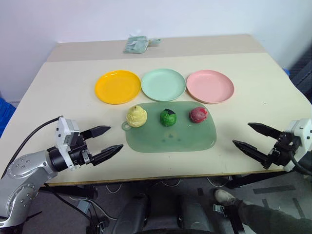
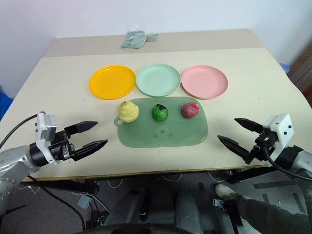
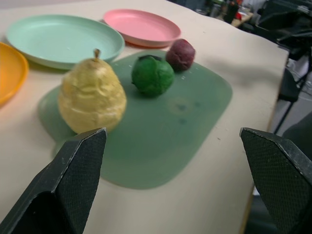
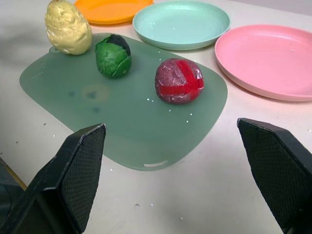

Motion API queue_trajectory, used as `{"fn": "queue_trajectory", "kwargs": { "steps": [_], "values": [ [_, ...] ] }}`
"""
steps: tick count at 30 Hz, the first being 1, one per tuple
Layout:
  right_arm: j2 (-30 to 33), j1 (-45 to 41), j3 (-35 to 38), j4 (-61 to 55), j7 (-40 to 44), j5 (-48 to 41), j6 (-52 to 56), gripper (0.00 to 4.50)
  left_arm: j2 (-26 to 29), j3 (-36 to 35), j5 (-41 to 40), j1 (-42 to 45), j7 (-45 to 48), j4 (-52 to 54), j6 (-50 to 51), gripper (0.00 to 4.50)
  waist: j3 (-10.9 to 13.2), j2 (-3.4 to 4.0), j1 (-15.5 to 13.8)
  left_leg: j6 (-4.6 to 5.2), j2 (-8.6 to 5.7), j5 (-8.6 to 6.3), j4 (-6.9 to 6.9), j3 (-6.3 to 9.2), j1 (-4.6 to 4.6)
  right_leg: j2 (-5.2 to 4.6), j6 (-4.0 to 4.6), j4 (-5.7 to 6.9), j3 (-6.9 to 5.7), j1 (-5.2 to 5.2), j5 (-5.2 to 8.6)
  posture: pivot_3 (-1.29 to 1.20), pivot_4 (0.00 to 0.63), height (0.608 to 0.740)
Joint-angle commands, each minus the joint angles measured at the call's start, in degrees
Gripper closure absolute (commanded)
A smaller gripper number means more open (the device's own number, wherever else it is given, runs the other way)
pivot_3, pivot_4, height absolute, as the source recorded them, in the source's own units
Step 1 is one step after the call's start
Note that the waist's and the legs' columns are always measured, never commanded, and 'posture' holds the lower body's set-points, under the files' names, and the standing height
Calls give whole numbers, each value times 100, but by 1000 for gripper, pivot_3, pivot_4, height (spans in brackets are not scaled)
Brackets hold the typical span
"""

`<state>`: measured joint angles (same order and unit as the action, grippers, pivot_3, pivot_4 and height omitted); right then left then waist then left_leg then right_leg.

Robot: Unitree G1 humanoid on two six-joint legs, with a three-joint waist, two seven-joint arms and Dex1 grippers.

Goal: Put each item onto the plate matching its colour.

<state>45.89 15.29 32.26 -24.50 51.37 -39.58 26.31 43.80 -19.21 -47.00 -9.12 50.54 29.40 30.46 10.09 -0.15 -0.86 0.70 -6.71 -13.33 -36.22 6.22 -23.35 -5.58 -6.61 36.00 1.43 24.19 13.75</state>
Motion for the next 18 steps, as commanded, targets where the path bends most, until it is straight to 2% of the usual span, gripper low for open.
{"fn": "queue_trajectory", "kwargs": {
  "steps": [1, 10, 18],
  "values": [
    [89, -55, 230, -61, -1, -56, 21, 91, 7, -130, 27, 8, 31, 104, -121, 0, 0, 0, -1, 0, 0, 0, 0, 0, 0, 0, 0, 0, 0, 0, 0, 0, 150, 740],
    [191, -349, 173, -98, -62, -93, 232, 91, -258, -38, 419, 156, -216, -55, -394, 0, 0, 0, -2, 0, 1, 0, 0, 0, -1, 0, 0, -2, 0, 0, 0, 0, 150, 740],
    [60, -884, -218, -150, -48, -167, 232, 91, -525, -5, 348, 447, -494, -120, -305, 0, 0, -1, -2, 0, 1, 0, 1, 0, -1, 1, -1, -3, -1, 0, 0, 0, 150, 740]
  ]
}}
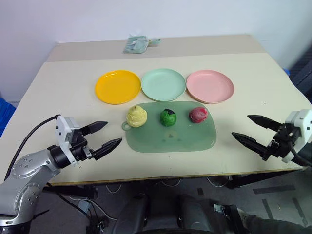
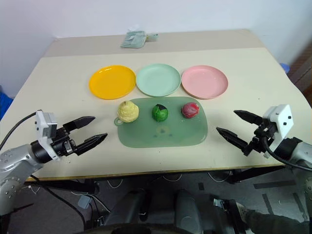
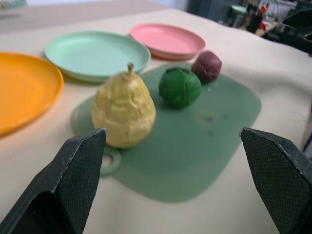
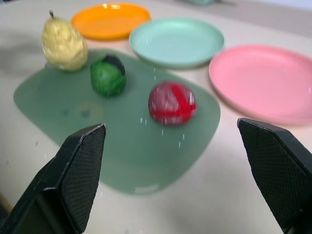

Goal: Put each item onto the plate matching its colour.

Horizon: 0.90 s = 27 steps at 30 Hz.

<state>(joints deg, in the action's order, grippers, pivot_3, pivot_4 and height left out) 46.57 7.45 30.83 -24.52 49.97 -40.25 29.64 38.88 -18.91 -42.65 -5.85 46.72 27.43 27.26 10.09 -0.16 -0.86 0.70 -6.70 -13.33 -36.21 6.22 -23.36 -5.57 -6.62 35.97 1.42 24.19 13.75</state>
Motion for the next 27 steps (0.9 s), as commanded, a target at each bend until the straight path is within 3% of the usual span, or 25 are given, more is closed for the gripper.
{"fn": "queue_trajectory", "kwargs": {
  "steps": [1, 11, 19, 27],
  "values": [
    [-16, -168, -153, -145, 168, -102, -162, 91, -35, -38, -237, 229, -260, 87, 229, 0, 0, 0, -5, 0, 0, 0, 0, 0, 0, 0, 0, 0, -1, 0, 0, 0, 150, 740],
    [8, -1155, -1274, 347, 914, 285, -798, 91, -521, 546, -313, 1644, -1831, -69, 1370, 0, 2, -4, 6, 1, -2, 0, -3, 0, 0, 2, -19, 2, -7, 0, -11, 0, 150, 740],
    [-69, -1816, -1845, 712, 1194, 579, -1077, 91, -1334, 1419, 438, 2264, -2758, -446, 1528, 0, 2, -5, -1, -2, -4, 2, -5, -1, -1, 2, -20, 5, -6, 2, -12, 0, 150, 740],
    [-172, -1903, -2067, 455, 965, 565, -942, 91, -1589, 1871, 1406, 2443, -3034, -1089, 1257, 0, 2, -5, -1, -3, -4, 3, -3, -1, -2, 3, -20, 7, -4, 7, -12, 0, 150, 740]
  ]
}}
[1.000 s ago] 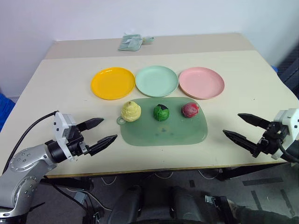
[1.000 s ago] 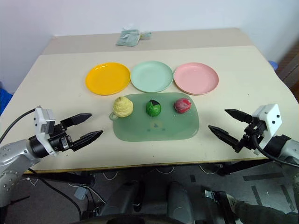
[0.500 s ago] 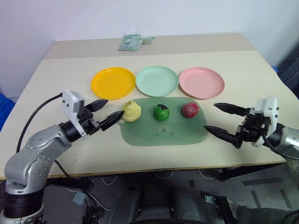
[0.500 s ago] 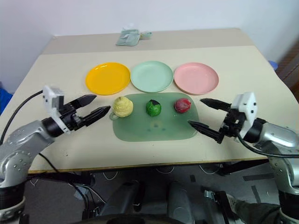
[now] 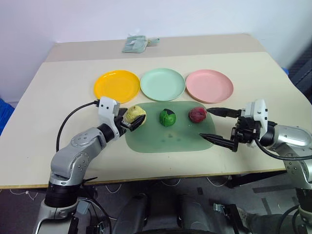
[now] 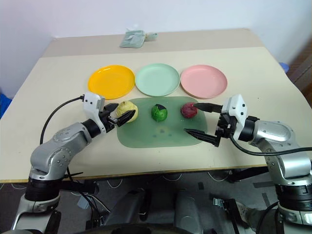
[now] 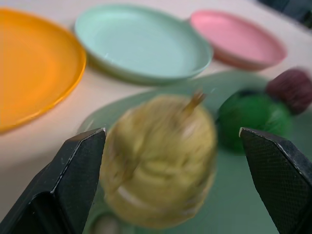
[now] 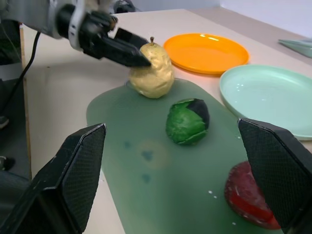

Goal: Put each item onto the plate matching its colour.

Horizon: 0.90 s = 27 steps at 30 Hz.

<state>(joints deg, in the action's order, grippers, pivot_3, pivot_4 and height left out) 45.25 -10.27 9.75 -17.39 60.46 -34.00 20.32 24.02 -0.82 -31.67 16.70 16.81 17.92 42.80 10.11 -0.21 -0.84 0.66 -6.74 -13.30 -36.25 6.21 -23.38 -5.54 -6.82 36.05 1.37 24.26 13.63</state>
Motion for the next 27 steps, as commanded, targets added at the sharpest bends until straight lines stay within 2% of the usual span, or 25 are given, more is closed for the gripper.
{"fn": "queue_trajectory", "kwargs": {
  "steps": [1, 3, 6, 7, 8, 13, 16, 20, 24, 27],
  "values": [
    [-43, -140, 30, -293, -113, -71, 23, 91, -151, 95, 398, 225, -49, -222, -355, 0, 0, 0, -15, 0, -1, 0, 0, 0, 0, -1, 0, 0, 0, 0, 0, 0, 150, 740],
    [-42, -164, 23, -340, -163, -95, 88, 91, -260, 128, 556, 292, -12, -436, -524, 0, 0, -1, -27, 0, -3, 0, -5, 1, -1, -1, -1, 0, -1, -2, -1, 0, 150, 740],
    [-24, -164, 44, -378, -208, -110, 151, 0, -332, 131, 718, 348, 74, -631, -689, 847, 0, -1, -20, 0, -5, 0, -3, 1, -1, -2, -1, 0, -1, -2, -1, 0, 150, 740],
    [-17, -164, 54, -384, -220, -111, 168, 0, -363, 115, 755, 374, 80, -673, -741, 1299, 0, -1, -19, 0, -5, 0, -2, 1, -1, -2, -1, 0, -1, -2, -1, 0, 150, 740],
    [-10, -159, 67, -395, -232, -110, 184, 0, -394, 102, 790, 398, 71, -697, -778, 1466, 0, -1, -16, 0, -5, 0, -2, 2, -1, -2, -1, 0, -1, -1, -1, 0, 150, 740],
    [-27, -181, 85, -463, -341, -102, 257, 0, -636, -77, 874, 544, -133, -775, -857, 1490, 0, -1, -14, 0, -5, 0, -3, 2, -1, -2, -1, 1, -1, -1, -1, 0, 150, 740],
    [-70, -229, 61, -500, -434, -105, 298, 0, -933, -456, 952, 1146, -619, -1231, -1082, 1490, 3, -7, -47, 0, -5, 1, -4, 2, -1, -2, -1, 2, -1, -1, -1, 0, 150, 740],
    [-183, -425, -38, -407, -551, -60, 296, 0, -1215, -923, 1108, 2268, -1172, -2604, -1632, 1490, 4, -10, -132, -2, -5, 1, -19, 4, -4, 3, -3, 6, -5, -2, -2, 0, 150, 740],
    [-298, -612, -176, -304, -622, 15, 275, 0, -1248, -1142, 1589, 3567, -1743, -4790, -2746, 1490, 5, -15, -153, -24, -10, 14, -27, 3, -6, 5, -7, 6, -7, -4, -4, 0, 150, 740],
    [-369, -729, -262, -249, -659, 55, 249, 0, -1209, -1273, 1704, 4235, -1665, -6245, -3462, 1490, 5, -17, -147, -23, -20, 14, -35, 3, -12, 2, -14, 5, -8, -4, -8, 0, 150, 740]
  ]
}}
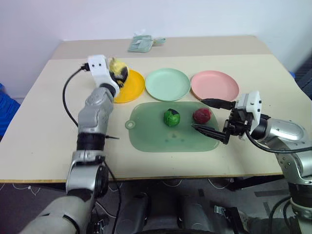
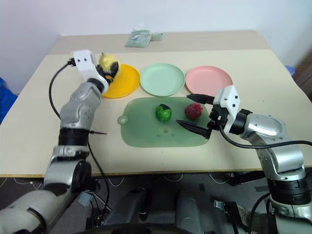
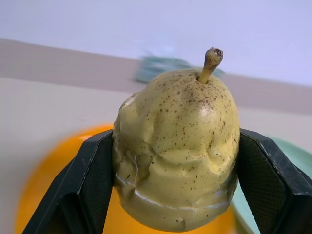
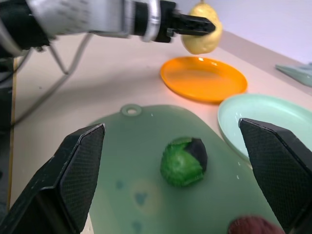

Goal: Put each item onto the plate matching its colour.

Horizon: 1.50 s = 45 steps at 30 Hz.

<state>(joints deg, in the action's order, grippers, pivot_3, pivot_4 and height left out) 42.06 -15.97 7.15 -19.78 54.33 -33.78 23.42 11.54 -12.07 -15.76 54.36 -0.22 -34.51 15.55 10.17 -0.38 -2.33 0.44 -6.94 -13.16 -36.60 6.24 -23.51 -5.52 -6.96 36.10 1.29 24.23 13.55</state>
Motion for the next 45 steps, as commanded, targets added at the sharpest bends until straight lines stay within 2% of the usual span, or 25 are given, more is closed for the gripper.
{"fn": "queue_trajectory", "kwargs": {
  "steps": [1, 4, 6, 7, 13, 16, 21, 23, 27, 29, 33, 40, 45],
  "values": [
    [-67, -193, -16, 6, -54, 44, -62, 0, 37, -232, 72, 628, 130, -1348, -968, 1490, 0, 0, 6, 3, -3, -2, -4, 0, -1, -2, -2, 1, 1, 0, -1, 0, 150, 740],
    [-102, -278, -37, 52, -60, 81, -70, 0, 107, -322, 131, 1024, 150, -2292, -1451, 1490, 2, -3, 18, 12, -8, -7, -25, 0, -12, -4, -10, 1, 0, 1, -4, 0, 150, 740],
    [-122, -314, -34, 76, -79, 103, -84, 0, 144, -338, 183, 1178, 169, -2694, -1654, 466, 2, -4, 18, 15, -8, -9, -31, 0, -16, -4, -13, 1, 1, 3, -6, 0, 150, 740],
    [-132, -319, -29, 75, -88, 107, -85, 0, 150, -365, 183, 1237, 171, -2852, -1703, 103, 2, -4, 18, 15, -8, -9, -35, 0, -19, -3, -14, 2, 0, 5, -6, 0, 150, 740],
    [-190, -273, -20, 56, -144, 158, -106, 0, 94, -431, 122, 1273, 308, -2929, -1849, 41, 2, -4, 12, 18, -9, -11, -43, 0, -25, -4, -20, 3, 0, 5, -10, 0, 150, 740],
    [-270, -254, -52, 14, -272, 176, -46, 0, 31, -246, -8, 660, 992, -1747, -1700, 41, 2, -3, 24, 19, -10, -11, -45, 1, -29, -4, -23, 4, 1, 8, -12, 0, 150, 740],
    [-325, -93, -35, -125, -381, 126, -8, 0, 149, 424, -632, -1168, 2303, 1639, -292, 41, 0, 1, 158, 18, -8, -11, -40, -1, -32, -6, -22, 7, 13, 18, -12, 0, 150, 740],
    [-310, -29, 0, -168, -405, 96, 5, 0, 259, 515, -835, -1546, 2466, 2382, 264, 41, 0, 1, 158, 18, -8, -11, -42, 0, -35, -5, -21, 8, 13, 19, -12, 0, 150, 740],
    [-107, 512, 348, -394, -371, -25, 79, 0, 1028, 1234, -869, -2149, 3750, 3247, 976, 41, -5, 8, 144, 31, -8, -19, -45, 3, -34, -4, -20, 11, 11, 17, -12, 0, 150, 740],
    [-25, 889, 558, -555, -381, -31, 82, 0, 1174, 1530, -782, -2054, 4167, 3132, 1004, 41, -5, 9, 112, 39, -9, -23, -46, 6, -31, -4, -19, 9, 9, 12, -11, 0, 150, 740],
    [48, 1648, 1006, -926, -487, -40, 96, 0, 1088, 2046, -488, -1598, 4736, 2566, 854, 41, -5, 8, 3, 55, -12, -32, -51, 5, -31, -5, -19, 4, 9, 7, -11, 0, 150, 740],
    [-65, 2755, 1722, -1537, -725, -48, 84, 0, 628, 2604, -4, -960, 5394, 1479, 464, 41, -5, 8, 7, 55, -10, -32, -48, 5, -31, -5, -19, 4, 9, 8, -11, 0, 150, 740],
    [-190, 3152, 1966, -1833, -925, -101, 49, 0, 316, 2823, 465, -588, 5512, 689, 64, 41, -4, 7, 7, 55, -9, -33, -51, 2, -31, -5, -20, 4, 10, 8, -11, 0, 150, 740]
  ]
}}
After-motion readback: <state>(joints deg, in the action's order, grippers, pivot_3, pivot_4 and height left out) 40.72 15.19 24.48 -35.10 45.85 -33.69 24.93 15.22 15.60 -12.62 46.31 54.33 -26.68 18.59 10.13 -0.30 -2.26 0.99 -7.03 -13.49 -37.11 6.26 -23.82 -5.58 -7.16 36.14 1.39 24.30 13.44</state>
